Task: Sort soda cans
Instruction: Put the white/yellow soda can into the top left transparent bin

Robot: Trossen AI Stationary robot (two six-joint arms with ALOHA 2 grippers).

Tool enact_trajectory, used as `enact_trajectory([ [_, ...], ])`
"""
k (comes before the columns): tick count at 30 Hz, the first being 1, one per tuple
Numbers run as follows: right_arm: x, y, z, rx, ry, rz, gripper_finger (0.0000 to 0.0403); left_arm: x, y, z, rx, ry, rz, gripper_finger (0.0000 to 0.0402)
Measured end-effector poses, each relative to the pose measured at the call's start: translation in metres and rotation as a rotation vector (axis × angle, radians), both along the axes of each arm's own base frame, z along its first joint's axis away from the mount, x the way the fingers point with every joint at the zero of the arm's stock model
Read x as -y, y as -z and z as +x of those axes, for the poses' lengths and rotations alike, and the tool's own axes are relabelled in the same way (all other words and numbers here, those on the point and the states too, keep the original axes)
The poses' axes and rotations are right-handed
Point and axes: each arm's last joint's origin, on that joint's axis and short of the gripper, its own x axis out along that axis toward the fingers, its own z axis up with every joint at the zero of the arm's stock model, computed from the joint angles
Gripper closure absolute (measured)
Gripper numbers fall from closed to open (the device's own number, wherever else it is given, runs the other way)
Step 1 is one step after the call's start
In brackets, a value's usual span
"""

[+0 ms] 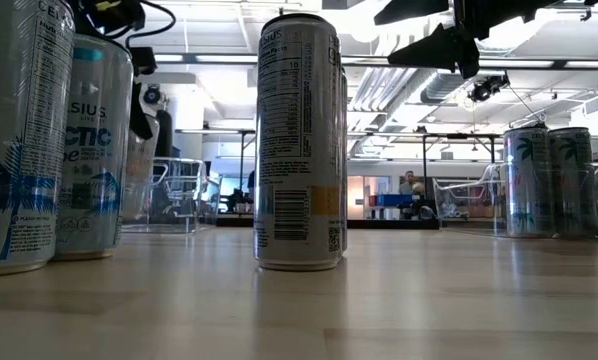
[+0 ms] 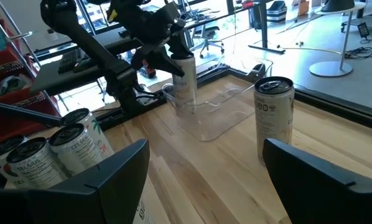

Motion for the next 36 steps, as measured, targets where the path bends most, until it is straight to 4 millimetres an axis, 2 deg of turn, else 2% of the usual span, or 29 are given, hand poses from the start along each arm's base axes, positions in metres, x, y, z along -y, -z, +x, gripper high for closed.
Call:
enact_trajectory([
  [13,0.0,0.0,0.0,-0.003,-0.001,-0.006,0.0093,0.002,-0.001,0.003,0.047,0.071,-0.056,0.0096],
  [25,0.0,0.0,0.0,-0.003,-0.001,-0.006,0.0093,0.002,-0.001,0.002,0.034,0.071,-0.062,0.0094],
  [31,0.0,0.0,0.0,-0.003,-0.001,-0.007,0.0093,0.002,-0.014,0.003,0.061,0.081,-0.037,0.0094],
  [36,0.0,0.0,0.0,-0.003,-0.001,-0.007,0.0093,0.003,-0.015,0.003,0.066,0.114,-0.047,0.0098],
])
